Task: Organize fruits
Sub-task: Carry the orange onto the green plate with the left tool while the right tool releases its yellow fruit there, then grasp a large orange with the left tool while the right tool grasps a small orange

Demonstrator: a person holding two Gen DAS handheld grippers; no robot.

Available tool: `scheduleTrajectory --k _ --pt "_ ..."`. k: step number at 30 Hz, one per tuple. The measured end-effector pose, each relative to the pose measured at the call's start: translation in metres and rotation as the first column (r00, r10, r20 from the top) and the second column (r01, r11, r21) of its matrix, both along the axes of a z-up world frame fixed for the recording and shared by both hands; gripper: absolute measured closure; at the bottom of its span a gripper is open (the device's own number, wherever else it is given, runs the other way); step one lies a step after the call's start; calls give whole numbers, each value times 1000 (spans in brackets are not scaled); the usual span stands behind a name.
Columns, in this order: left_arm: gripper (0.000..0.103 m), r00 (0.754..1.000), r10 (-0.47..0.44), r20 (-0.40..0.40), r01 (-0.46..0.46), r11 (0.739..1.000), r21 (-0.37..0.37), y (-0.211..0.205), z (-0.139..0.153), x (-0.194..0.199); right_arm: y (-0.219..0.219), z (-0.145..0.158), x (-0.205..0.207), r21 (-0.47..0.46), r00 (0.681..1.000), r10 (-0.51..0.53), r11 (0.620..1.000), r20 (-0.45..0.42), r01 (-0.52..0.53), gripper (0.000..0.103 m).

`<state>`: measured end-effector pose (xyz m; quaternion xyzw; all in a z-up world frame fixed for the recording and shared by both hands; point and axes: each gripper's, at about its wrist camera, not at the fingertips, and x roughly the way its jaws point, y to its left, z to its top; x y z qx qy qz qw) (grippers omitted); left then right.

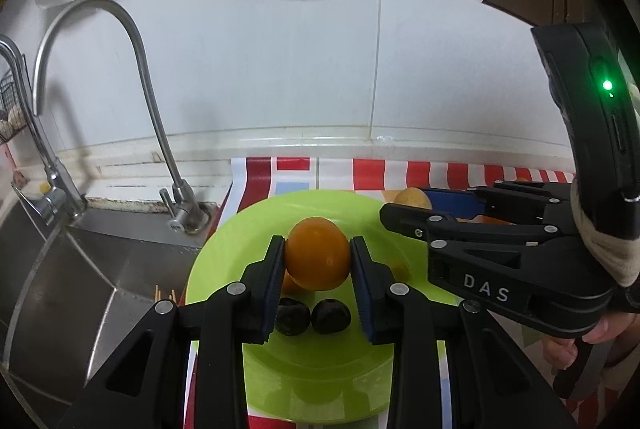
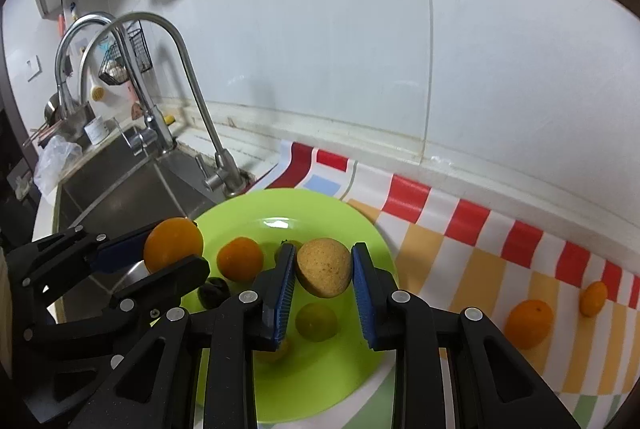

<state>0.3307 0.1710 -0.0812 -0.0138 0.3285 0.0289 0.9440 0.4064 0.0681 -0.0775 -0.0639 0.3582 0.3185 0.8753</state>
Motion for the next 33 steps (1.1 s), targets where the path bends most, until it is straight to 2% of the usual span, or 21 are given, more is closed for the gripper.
scheduleTrajectory --k 10,12,13,15,19,24,28,30,33 --pt "71 1000 -9 -19 9 1000 -8 3 -10 9 6 -14 8 -11 1000 7 1000 -24 -7 74" --pt "68 1000 -4 -15 4 1000 -6 3 -9 8 5 -13 8 -13 1000 1 1000 -21 -1 73" --pt "63 1000 1 -10 -1 1000 -4 3 -8 6 4 -13 8 -12 1000 1 1000 -23 -1 71" --pt "61 1000 10 -1 -10 1000 2 3 -4 2 2 -12 8 -11 1000 -11 1000 -26 11 62" --pt "61 1000 21 8 -21 1000 6 0 3 -7 -8 -6 3 -2 999 -33 999 -15 33 62" --pt "55 999 44 17 -44 999 -1 -5 16 -19 -26 9 -13 16 998 -65 998 18 65 62" --pt "45 997 55 45 -55 998 6 -13 30 -31 -45 25 -30 36 994 -99 995 50 98 61" --pt "42 997 49 57 -50 999 8 -19 36 -35 -55 32 -39 46 990 -123 992 71 120 55" --pt "32 996 43 78 -45 999 27 -31 45 -42 -70 42 -51 53 983 -156 987 98 151 51"
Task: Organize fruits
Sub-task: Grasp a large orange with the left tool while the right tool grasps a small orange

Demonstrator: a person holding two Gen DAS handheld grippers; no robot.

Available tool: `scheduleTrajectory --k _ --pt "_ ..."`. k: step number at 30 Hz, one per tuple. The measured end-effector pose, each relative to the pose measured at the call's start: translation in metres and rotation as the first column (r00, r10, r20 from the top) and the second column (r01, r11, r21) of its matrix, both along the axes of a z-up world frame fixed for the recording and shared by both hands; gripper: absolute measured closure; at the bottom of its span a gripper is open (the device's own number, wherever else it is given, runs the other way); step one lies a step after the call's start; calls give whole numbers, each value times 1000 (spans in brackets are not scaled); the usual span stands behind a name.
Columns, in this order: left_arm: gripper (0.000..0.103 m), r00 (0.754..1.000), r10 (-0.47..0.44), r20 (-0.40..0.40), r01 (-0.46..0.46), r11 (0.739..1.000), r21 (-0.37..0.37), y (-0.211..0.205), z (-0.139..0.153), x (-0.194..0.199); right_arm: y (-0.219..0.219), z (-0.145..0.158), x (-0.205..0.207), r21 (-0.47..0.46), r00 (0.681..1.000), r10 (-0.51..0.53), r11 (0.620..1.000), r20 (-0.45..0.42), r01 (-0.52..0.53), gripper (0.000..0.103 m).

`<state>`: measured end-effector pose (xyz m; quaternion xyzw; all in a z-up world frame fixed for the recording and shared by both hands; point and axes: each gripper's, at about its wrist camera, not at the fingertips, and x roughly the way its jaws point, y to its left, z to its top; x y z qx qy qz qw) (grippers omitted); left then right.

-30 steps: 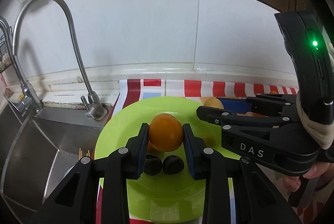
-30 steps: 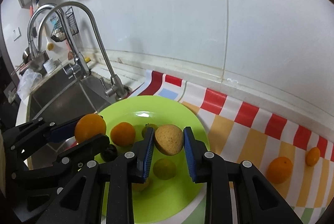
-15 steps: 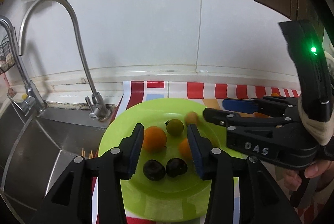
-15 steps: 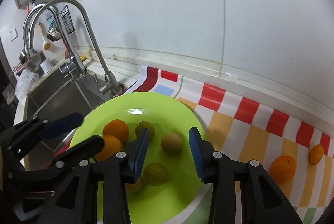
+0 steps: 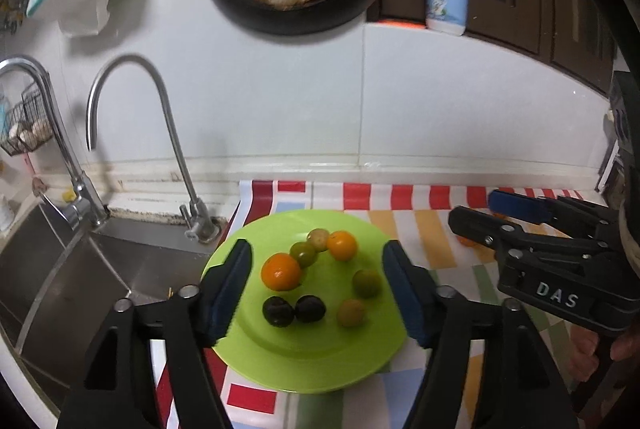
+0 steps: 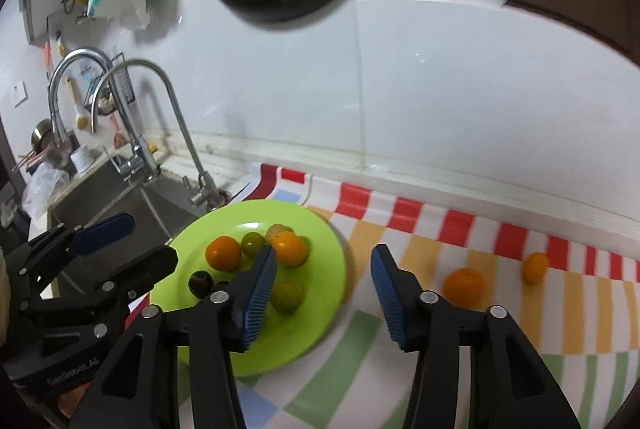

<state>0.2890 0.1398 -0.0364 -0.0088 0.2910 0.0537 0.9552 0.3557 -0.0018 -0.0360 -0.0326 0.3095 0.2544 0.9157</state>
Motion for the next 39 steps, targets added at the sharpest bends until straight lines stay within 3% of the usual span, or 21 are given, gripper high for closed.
scheduleTrajectory --k 3,8,23,39 --pt "23 1000 -14 13 14 1000 9 -14 6 -5 -17 8 -10 1 999 -31 1000 15 31 43" --pt "15 998 -53 28 52 998 23 -39 11 -9 -47 10 -23 -7 994 -105 994 15 106 40" --pt "10 980 -188 60 187 982 9 -100 15 12 -122 13 -29 -23 954 -298 954 47 299 40" --pt "10 961 -275 36 275 961 15 -136 -14 63 -150 -5 11 -100 946 -311 942 85 319 40"
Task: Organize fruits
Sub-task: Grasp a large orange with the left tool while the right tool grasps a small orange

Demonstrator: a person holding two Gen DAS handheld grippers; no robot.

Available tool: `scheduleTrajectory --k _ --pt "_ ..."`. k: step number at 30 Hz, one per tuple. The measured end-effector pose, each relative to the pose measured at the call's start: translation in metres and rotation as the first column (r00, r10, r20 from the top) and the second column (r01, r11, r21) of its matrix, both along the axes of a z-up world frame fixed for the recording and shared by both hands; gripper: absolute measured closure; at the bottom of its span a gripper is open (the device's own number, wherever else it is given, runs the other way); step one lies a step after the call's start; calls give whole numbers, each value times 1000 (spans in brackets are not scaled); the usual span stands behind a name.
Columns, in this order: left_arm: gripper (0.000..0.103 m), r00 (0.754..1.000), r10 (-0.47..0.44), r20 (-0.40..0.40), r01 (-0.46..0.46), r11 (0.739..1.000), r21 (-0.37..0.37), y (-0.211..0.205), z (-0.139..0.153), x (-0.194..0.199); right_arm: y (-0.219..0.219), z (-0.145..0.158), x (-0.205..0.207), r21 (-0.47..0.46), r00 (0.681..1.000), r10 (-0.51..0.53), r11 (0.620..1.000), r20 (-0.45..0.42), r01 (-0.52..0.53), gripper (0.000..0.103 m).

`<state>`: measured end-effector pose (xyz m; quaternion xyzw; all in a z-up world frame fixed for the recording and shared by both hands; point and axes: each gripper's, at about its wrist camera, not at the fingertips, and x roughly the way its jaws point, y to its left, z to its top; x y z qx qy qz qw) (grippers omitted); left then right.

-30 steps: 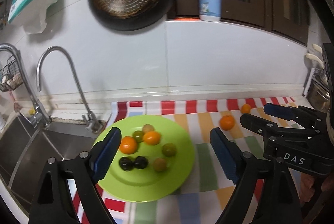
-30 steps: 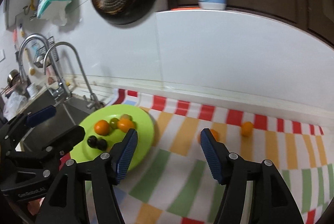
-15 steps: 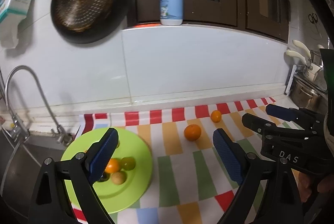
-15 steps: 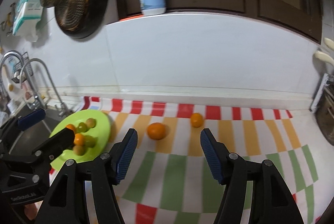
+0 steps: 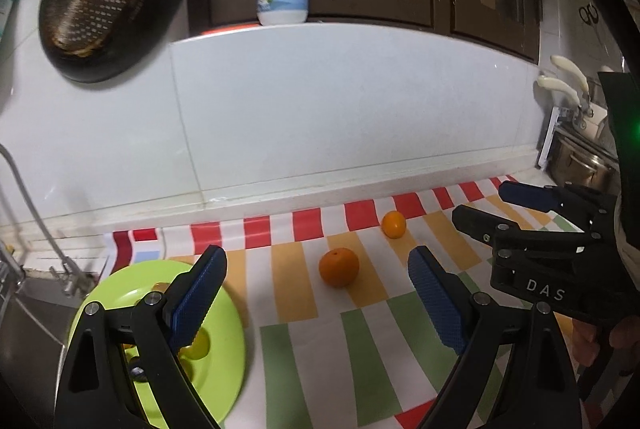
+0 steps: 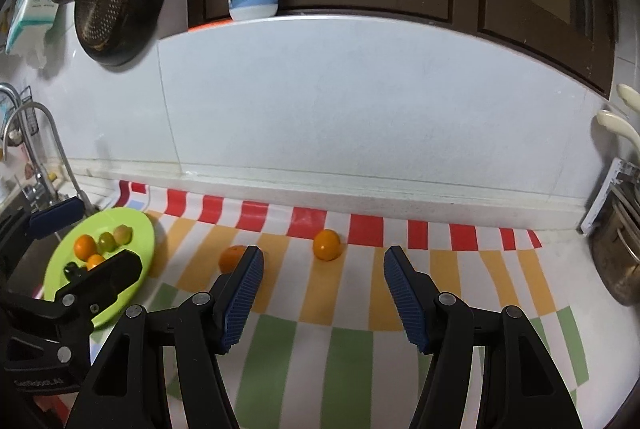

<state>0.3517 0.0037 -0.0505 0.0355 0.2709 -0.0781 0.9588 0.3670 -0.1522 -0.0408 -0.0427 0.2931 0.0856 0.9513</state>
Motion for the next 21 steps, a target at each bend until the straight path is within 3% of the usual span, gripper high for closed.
scheduleTrajectory --k 12,21 --pt "11 993 -57 -105 60 998 29 -16 -49 49 1 -34 53 -46 995 36 998 -89 -41 40" --pt "23 973 -84 -217 83 996 -15 -19 -70 85 5 -59 88 -28 984 67 997 -165 -73 41"
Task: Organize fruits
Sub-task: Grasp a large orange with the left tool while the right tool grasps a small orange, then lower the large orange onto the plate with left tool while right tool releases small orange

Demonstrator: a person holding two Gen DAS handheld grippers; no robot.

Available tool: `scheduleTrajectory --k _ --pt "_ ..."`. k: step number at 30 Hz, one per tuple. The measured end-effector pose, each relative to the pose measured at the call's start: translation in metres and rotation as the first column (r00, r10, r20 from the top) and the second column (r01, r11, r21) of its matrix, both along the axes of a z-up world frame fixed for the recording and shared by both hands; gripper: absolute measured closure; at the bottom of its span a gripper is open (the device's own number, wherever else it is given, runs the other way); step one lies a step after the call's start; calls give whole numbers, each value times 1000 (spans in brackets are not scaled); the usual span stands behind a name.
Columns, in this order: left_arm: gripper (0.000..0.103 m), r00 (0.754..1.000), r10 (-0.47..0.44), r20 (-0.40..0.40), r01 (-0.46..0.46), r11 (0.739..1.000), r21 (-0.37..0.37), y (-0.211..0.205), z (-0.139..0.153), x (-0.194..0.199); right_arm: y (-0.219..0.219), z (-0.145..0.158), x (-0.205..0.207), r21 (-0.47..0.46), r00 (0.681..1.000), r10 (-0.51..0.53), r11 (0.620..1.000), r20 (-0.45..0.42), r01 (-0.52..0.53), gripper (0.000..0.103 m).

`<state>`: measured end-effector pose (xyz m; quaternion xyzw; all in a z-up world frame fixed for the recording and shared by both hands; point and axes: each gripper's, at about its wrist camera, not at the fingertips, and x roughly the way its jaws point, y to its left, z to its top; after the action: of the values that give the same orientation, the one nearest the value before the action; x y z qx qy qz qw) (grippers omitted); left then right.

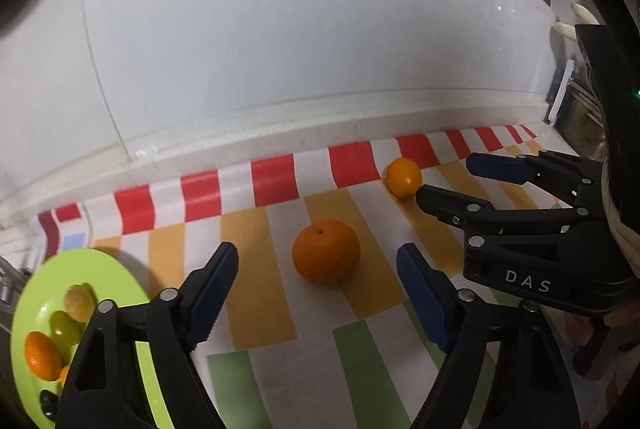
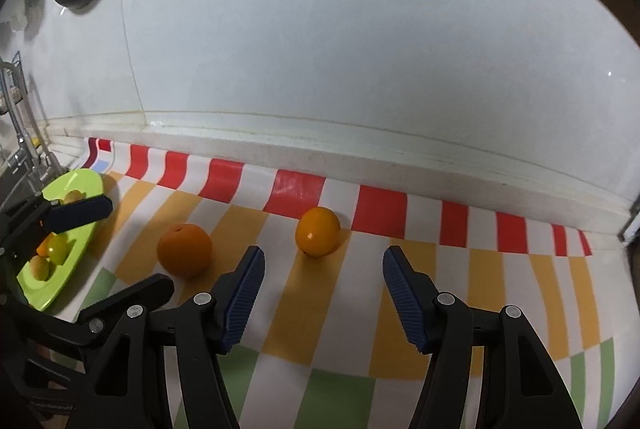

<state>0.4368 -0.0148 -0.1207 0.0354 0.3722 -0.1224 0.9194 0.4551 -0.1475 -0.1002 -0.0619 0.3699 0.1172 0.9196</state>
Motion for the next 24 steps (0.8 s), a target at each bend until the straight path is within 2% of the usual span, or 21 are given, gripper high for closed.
scheduleTrajectory --k 9,14,17,21,24 --pt "39 998 15 -61 -18 998 -52 4 -11 21 4 -15 26 22 999 1 1000 -48 0 51" --pt "54 996 2 -88 -8 997 -75 4 -15 27 6 -23 37 23 997 -7 1000 -80 9 57" --pt "61 995 -10 -98 1 996 -92 3 -16 29 7 -28 41 31 994 0 1000 -106 3 64" --pt "62 995 -13 -96 5 996 -84 2 -15 29 9 -31 44 32 992 8 999 -122 -4 70" --pt "62 996 -6 -94 -3 996 -88 3 -12 27 9 -31 44 32 993 6 999 -120 -2 70"
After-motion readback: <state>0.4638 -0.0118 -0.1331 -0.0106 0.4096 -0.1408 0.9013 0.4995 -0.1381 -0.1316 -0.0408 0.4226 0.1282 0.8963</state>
